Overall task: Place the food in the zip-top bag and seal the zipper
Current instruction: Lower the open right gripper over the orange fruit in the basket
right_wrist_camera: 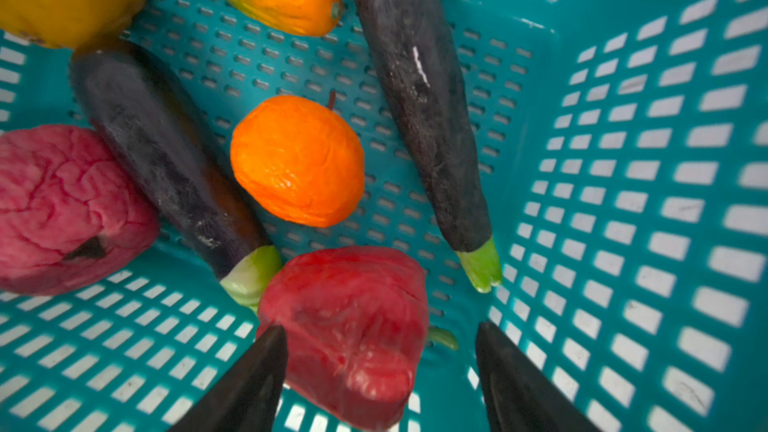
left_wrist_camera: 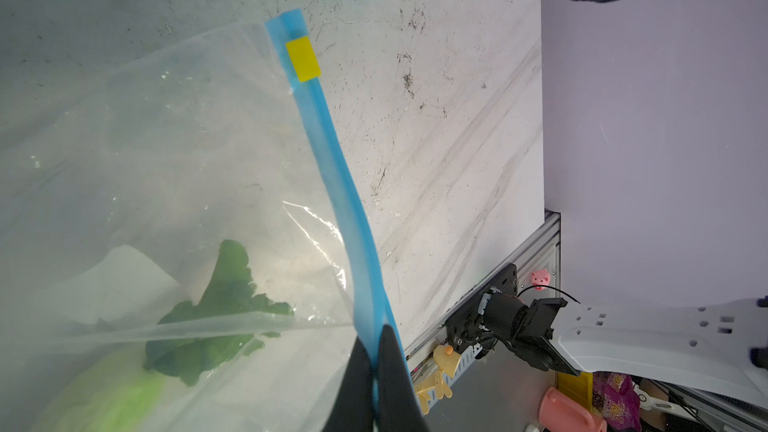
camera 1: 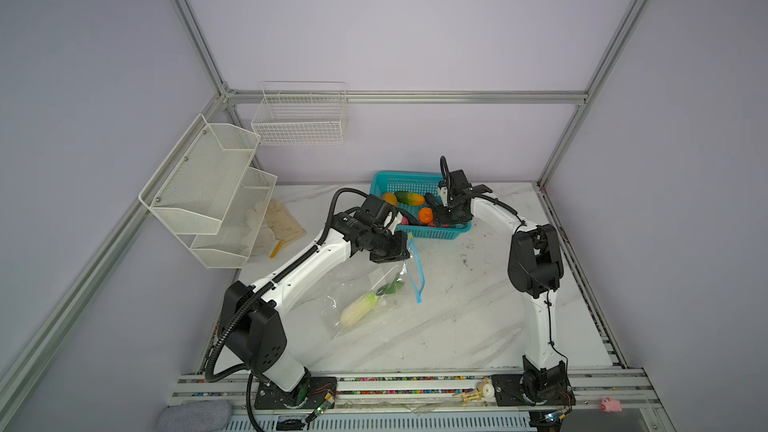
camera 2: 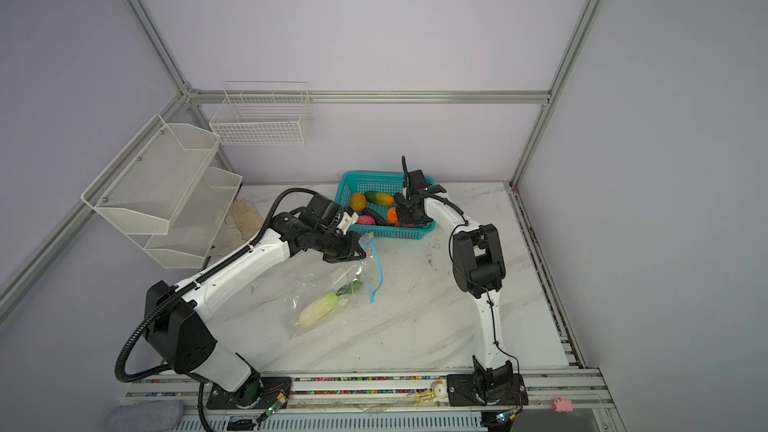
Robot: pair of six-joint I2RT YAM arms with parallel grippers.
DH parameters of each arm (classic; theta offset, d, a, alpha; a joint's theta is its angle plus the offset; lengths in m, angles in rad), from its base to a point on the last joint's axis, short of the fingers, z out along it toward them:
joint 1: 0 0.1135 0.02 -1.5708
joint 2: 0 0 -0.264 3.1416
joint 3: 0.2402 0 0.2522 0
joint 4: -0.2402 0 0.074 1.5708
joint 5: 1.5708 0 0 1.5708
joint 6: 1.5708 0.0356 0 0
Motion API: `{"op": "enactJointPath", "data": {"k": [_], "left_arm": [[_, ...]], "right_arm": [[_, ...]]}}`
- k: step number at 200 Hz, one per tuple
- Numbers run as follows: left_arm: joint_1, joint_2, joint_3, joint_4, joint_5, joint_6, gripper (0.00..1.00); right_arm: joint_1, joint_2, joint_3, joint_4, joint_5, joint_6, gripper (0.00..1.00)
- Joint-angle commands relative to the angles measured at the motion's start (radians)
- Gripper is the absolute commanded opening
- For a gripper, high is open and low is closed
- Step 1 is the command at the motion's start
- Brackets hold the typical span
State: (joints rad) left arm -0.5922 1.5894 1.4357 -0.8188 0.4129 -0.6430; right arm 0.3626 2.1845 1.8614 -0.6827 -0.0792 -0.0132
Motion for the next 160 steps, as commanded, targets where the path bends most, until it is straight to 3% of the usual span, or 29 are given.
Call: {"op": "enactJointPath", "data": {"k": [1, 91, 160], "left_arm": [[-0.004, -0.025, -0.033, 0.034, 0.015, 0.004, 0.0], [-0.004, -0.026, -0.028, 0.036, 0.013, 0.002, 0.0], [-0.005, -0.016, -0.021, 0.036, 0.015, 0.002, 0.0]], "right_arm": [[0.01, -0.047, -0.039, -0.019, -0.024, -0.014, 0.78], [0.021, 0.009, -0.041, -0.04, -0.015, -0.03, 0.89], [0.02, 0.083, -0.001, -0.052, 0.02, -0.026, 0.89]]}}
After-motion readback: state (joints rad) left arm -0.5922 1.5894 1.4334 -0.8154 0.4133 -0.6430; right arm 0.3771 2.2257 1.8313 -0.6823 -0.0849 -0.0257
